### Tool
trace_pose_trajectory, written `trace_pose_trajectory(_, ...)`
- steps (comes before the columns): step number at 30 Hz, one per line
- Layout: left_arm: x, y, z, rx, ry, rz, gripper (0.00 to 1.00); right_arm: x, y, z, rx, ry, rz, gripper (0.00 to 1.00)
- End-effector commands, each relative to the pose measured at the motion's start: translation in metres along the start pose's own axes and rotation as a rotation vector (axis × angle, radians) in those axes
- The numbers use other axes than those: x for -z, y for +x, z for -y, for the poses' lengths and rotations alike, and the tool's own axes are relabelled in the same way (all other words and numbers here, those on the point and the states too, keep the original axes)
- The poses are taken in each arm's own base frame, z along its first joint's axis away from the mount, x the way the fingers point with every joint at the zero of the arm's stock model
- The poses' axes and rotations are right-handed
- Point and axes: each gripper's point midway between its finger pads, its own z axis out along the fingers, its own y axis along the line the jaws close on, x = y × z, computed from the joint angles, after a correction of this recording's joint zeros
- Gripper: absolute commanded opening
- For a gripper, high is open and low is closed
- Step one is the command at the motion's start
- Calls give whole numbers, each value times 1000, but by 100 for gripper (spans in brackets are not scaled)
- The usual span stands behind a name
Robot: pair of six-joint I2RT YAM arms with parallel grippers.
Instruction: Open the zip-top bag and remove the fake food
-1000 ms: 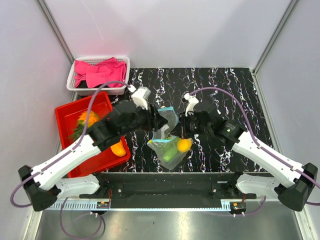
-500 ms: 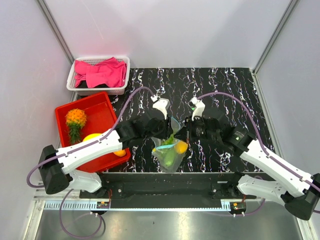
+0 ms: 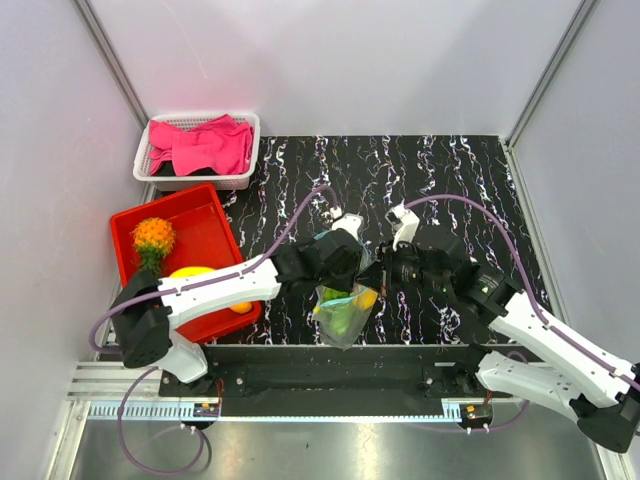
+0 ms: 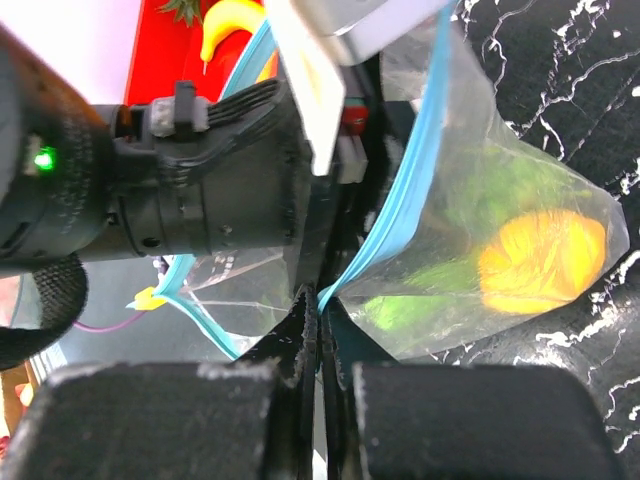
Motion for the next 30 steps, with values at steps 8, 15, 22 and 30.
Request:
trace_pose_trajectory(8,-22,11,31,33,56,-42,51,9,17,16,-16,33,17,0)
trace_pose_trajectory(15,-42,24,40,61,65,-58,59,12,26,20,-24,37,11,0)
trace_pose_trajectory(22,-61,38,41,104,51,-83,52,20,32,25,-34,44,16,0)
trace_pose_trajectory(30,-76,55,25,142,-33,-106,67,25,33,26,-31,54,19,0)
